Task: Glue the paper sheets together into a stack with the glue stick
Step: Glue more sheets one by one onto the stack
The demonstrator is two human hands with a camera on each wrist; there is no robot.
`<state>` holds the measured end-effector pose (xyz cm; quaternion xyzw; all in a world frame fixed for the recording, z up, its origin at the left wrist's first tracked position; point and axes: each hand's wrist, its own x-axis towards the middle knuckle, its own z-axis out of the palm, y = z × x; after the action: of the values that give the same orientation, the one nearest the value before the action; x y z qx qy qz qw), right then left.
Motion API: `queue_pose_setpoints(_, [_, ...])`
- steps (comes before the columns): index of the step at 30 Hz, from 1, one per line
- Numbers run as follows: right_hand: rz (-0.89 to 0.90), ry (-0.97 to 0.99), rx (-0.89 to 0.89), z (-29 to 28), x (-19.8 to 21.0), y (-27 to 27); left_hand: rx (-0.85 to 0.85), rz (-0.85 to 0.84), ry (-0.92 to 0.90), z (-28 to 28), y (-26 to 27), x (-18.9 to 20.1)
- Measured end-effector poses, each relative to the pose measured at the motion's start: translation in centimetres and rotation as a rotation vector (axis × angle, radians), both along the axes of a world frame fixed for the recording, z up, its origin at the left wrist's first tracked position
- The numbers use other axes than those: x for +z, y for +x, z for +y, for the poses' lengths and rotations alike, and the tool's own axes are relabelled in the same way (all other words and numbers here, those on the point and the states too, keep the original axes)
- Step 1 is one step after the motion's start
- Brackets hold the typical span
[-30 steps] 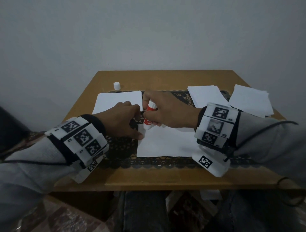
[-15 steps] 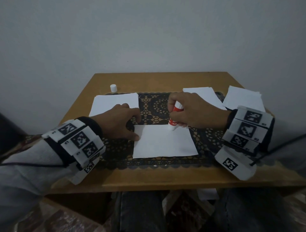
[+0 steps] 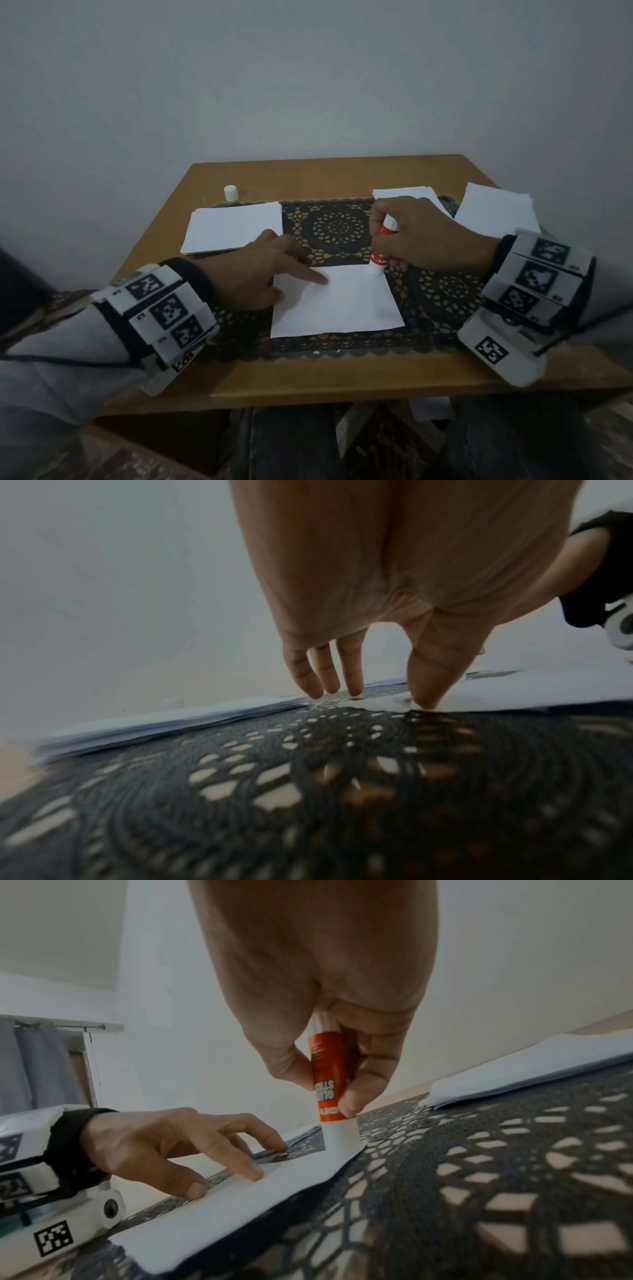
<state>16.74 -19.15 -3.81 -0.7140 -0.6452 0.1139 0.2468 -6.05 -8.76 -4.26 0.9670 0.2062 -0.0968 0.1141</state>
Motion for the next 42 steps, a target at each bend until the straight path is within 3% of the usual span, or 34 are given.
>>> queue_pose_setpoints(8, [-0.048,0.137,-0.083,0.2,2.0,-0.5,-0.050,0.004,0.032,0.0,0.4,-0.4])
queue_pose_setpoints(15, [-0.006,0.006,-0.029,-0.7,0.8,-1.0,-0.022,0.039,0.004,-0.5,0.5,-0.1])
queue_pose_setpoints(38, [0.070,-0.057,0.047,-5.6,0.0,-2.9,0.013,0.026,-0.004,-1.1,1.0,0.2])
queue_pose_setpoints(42, [0.244,-0.214,0.057,-5.0,0.3,-2.1,0.057,-0.002,-0.022,-1.1,1.1,0.0])
